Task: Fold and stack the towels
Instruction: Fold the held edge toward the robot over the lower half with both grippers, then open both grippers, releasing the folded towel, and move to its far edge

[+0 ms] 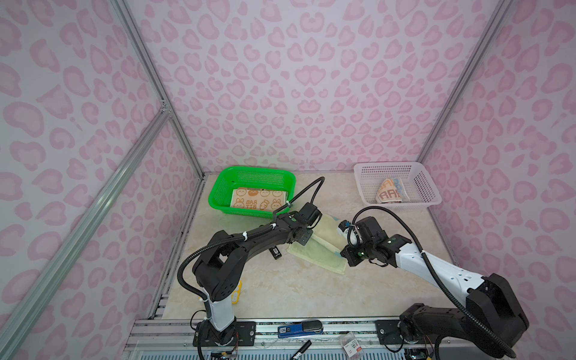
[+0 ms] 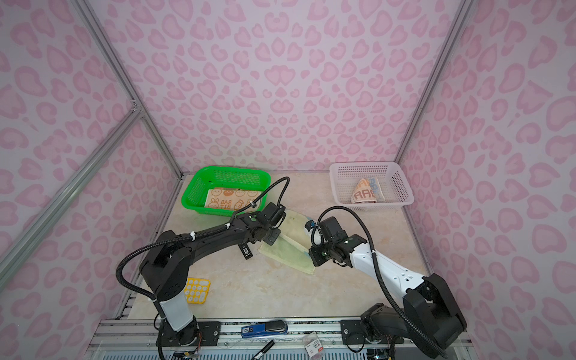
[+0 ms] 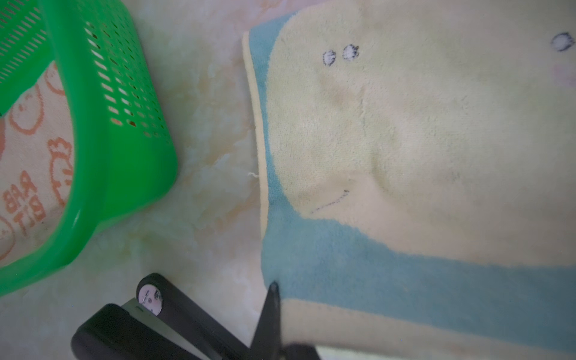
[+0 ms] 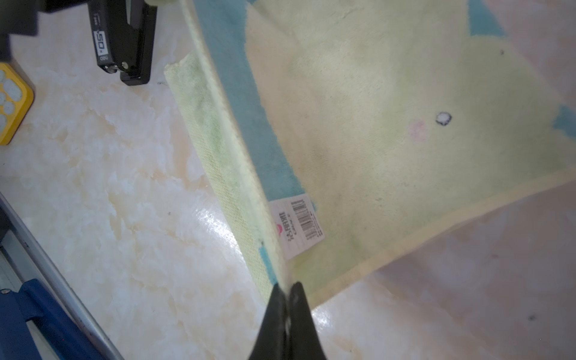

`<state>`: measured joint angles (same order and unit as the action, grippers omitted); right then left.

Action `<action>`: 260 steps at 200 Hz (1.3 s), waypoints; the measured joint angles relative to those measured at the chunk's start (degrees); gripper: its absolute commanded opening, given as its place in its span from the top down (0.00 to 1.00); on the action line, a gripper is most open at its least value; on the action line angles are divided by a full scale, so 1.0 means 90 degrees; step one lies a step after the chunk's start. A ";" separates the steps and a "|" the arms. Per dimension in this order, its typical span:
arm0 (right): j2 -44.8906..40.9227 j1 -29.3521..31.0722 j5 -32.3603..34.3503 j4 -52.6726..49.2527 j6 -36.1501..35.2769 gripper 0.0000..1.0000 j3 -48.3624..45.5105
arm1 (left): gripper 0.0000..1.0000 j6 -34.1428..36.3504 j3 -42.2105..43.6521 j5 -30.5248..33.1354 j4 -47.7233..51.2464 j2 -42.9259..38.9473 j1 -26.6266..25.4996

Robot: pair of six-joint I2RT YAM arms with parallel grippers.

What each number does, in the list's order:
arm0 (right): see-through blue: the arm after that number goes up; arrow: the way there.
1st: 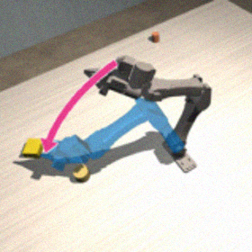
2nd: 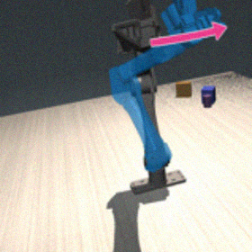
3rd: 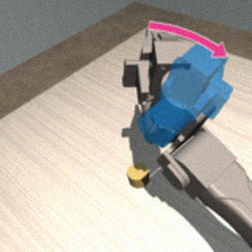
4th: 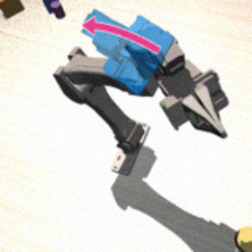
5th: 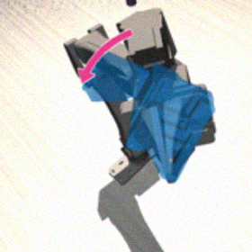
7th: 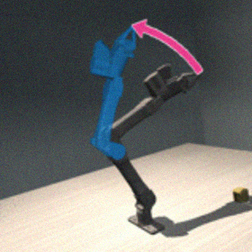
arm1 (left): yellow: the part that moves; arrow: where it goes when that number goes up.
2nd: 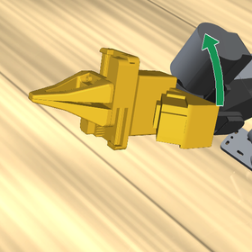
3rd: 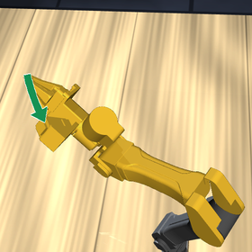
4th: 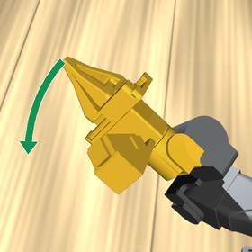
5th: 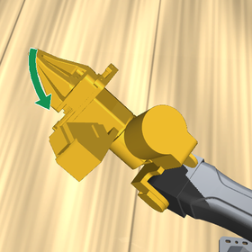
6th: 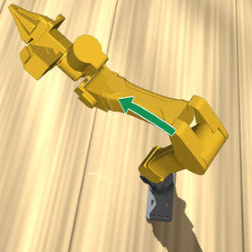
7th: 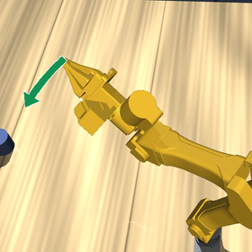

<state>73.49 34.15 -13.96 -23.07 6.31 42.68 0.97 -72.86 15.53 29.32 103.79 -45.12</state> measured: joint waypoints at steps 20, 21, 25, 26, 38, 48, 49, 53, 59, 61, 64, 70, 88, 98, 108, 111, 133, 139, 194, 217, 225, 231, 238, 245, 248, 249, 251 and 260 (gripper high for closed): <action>0.0053 0.0024 0.0005 0.0141 0.0231 1.00 -0.0151 | 0.98 0.0000 0.0134 0.0002 0.0017 0.0000 -0.0039; 0.0058 0.0029 0.0002 0.0153 0.0245 1.00 -0.0165 | 0.98 0.0000 0.0143 0.0002 0.0017 0.0000 -0.0041; 0.0075 0.0046 0.0000 0.0187 0.0274 1.00 -0.0211 | 0.98 0.0000 0.0170 -0.0002 0.0027 0.0000 -0.0051; 0.0080 0.0049 0.0000 0.0194 0.0279 1.00 -0.0219 | 0.98 0.0000 0.0172 -0.0002 0.0027 0.0000 -0.0051; 0.0138 0.0119 -0.0005 0.0304 0.0418 1.00 -0.0347 | 0.98 0.0000 0.0228 -0.0010 0.0051 0.0000 -0.0080; 0.0175 0.0170 -0.0036 0.0408 0.0520 1.00 -0.0444 | 0.98 -0.0002 0.0238 -0.0005 0.0087 0.0007 -0.0102; 0.0177 0.0175 -0.0036 0.0430 0.0534 1.00 -0.0459 | 0.98 -0.0002 0.0238 -0.0005 0.0092 0.0012 -0.0104; 0.0189 0.0189 -0.0041 0.0452 0.0583 1.00 -0.0500 | 0.98 -0.0002 0.0238 0.0000 0.0100 0.0024 -0.0114; 0.0202 0.0216 -0.0044 0.0534 0.0646 1.00 -0.0566 | 0.98 -0.0002 0.0238 0.0012 0.0100 0.0046 -0.0126; 0.0206 0.0223 -0.0044 0.0566 0.0678 1.00 -0.0588 | 0.98 -0.0002 0.0238 0.0015 0.0102 0.0056 -0.0129; 0.0211 0.0238 -0.0046 0.0600 0.0709 1.00 -0.0619 | 0.98 -0.0002 0.0238 0.0022 0.0107 0.0070 -0.0131; 0.0228 0.0272 -0.0056 0.0702 0.0755 1.00 -0.0697 | 0.98 -0.0005 0.0238 0.0049 0.0121 0.0100 -0.0138; 0.0321 0.0330 -0.0189 0.0959 0.0918 1.00 -0.0884 | 0.98 -0.0041 0.0245 0.0104 0.0168 0.0155 -0.0177; 0.0389 0.0342 -0.0257 0.1071 0.0996 0.98 -0.0954 | 0.97 -0.0053 0.0262 0.0112 0.0177 0.0155 -0.0197; 0.0454 0.0384 -0.0313 0.1168 0.1049 0.92 -0.1010 | 0.92 -0.0087 0.0301 0.0124 0.0177 0.0155 -0.0211; 0.0471 0.0391 -0.0330 0.1207 0.1066 0.89 -0.1025 | 0.89 -0.0097 0.0313 0.0131 0.0182 0.0155 -0.0214; 0.0619 0.0466 -0.0474 0.1251 0.1175 0.80 -0.1158 | 0.69 -0.0170 0.0403 0.0355 0.0255 0.0153 -0.0233; 0.0653 0.0476 -0.0549 0.1205 0.1183 0.78 -0.1209 | 0.65 -0.0238 0.0418 0.0461 0.0272 0.0151 -0.0226; 0.0410 0.0544 -0.0925 0.1394 0.1367 0.63 -0.1452 | 0.31 -0.0658 0.0607 0.0911 0.0619 -0.0418 -0.0223; -0.0015 0.0542 -0.0797 0.1095 0.1416 0.58 -0.1486 | 0.16 -0.0816 0.0695 0.0945 0.0692 -0.0899 -0.0226; -0.0192 0.0537 -0.0726 0.1005 0.1421 0.56 -0.1472 | 0.08 -0.0857 0.0716 0.0947 0.0707 -0.1076 -0.0226; -0.0342 0.0532 -0.0641 0.0925 0.1440 0.56 -0.1445 | 0.01 -0.0862 0.0731 0.0947 0.0707 -0.1185 -0.0223; -0.0512 0.0517 -0.0542 0.0882 0.1450 0.56 -0.1423 | 0.02 -0.0879 0.0748 0.0940 0.0704 -0.1309 -0.0219; -0.0687 0.0495 -0.0420 0.0843 0.1462 0.56 -0.1399 | 0.02 -0.0886 0.0763 0.0928 0.0690 -0.1426 -0.0197; -0.0758 0.0488 -0.0364 0.0828 0.1481 0.55 -0.1389 | 0.02 -0.0903 0.0765 0.0913 0.0682 -0.1460 -0.0194; -0.0792 0.0483 -0.0330 0.0821 0.1498 0.55 -0.1384 | 0.02 -0.0911 0.0765 0.0911 0.0682 -0.1467 -0.0194; -0.0845 0.0476 -0.0272 0.0818 0.1520 0.54 -0.1379 | 0.02 -0.0916 0.0767 0.0903 0.0673 -0.1486 -0.0189; -0.1083 0.0432 -0.0005 0.0806 0.1613 0.52 -0.1370 | 0.02 -0.0903 0.0767 0.0826 0.0607 -0.1549 -0.0155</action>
<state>63.75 38.04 -14.00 -15.81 20.82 30.35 -7.16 -65.95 22.96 34.79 89.84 -46.52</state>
